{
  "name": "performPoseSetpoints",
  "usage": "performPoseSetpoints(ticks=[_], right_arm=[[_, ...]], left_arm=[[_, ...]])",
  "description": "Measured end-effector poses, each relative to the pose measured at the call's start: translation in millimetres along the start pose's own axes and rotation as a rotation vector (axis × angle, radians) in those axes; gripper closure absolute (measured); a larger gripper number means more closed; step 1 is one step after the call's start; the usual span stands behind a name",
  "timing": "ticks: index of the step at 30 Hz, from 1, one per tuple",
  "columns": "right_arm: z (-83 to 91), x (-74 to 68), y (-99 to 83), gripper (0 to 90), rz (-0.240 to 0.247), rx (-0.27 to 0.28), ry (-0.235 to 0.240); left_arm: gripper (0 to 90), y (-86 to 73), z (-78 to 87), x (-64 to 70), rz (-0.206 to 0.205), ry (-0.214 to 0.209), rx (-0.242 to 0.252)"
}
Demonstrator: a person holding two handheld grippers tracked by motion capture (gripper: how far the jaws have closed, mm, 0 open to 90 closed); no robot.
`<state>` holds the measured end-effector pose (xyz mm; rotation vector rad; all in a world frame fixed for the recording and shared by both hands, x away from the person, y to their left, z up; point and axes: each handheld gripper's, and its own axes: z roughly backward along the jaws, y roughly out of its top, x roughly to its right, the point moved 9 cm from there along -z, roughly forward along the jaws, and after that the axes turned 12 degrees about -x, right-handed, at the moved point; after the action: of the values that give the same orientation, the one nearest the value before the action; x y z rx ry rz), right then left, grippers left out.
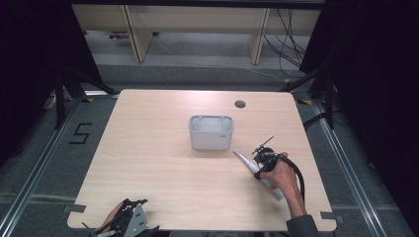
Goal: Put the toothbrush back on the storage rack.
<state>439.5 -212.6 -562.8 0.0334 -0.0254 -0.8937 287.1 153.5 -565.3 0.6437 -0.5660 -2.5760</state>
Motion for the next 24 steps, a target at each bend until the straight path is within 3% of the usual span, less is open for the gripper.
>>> performPoseSetpoints(ticks=[3,5,6,12,13,14,15,18,19,20,24], right_arm=[[0.0,0.3,0.0,66.2,0.018,-0.04,-0.008],[0.8,-1.4,-1.1,66.1,0.002,-0.079,-0.001],[0.1,1.0,-0.6,66.1,0.029,-0.074,-0.008],[0.0,1.5,1.0,66.3,0.048,-0.124,-0.004],[0.4,0.4,0.9,66.4,0.041,-0.139,-0.002],[1.4,-4.0,-0.5,66.5,0.003,-0.167,0.017],[0.8,-1.5,0.3,66.5,0.035,-0.165,0.008],[1.5,-2.6,1.0,66.6,0.016,-0.188,0.01],[0.6,0.9,2.5,66.7,0.052,-0.178,-0.006],[1.3,-1.9,0.7,66.7,0.029,-0.201,0.007],[1.7,-2.7,0.6,66.7,0.031,-0.213,0.003]], left_arm=[[15.2,0.4,-0.2,-0.3,-0.001,0.005,0.001],[15.2,0.2,-0.5,0.0,-0.001,0.007,-0.002],[15.2,0.3,-1.2,-0.4,-0.002,0.014,-0.001],[15.2,0.3,0.0,0.0,0.001,0.002,0.001],[15.2,0.5,0.2,0.0,0.0,-0.002,0.002],[15.2,0.5,0.4,0.0,0.001,-0.001,0.003],[15.2,0.5,0.5,0.0,0.0,-0.001,0.003],[15.2,0.5,0.7,1.5,-0.005,-0.014,0.001],[15.2,0.7,0.1,1.2,-0.003,-0.004,0.003],[15.2,0.7,-0.4,0.8,-0.003,0.004,0.003],[15.2,0.4,1.1,-0.8,0.002,-0.004,0.004]])
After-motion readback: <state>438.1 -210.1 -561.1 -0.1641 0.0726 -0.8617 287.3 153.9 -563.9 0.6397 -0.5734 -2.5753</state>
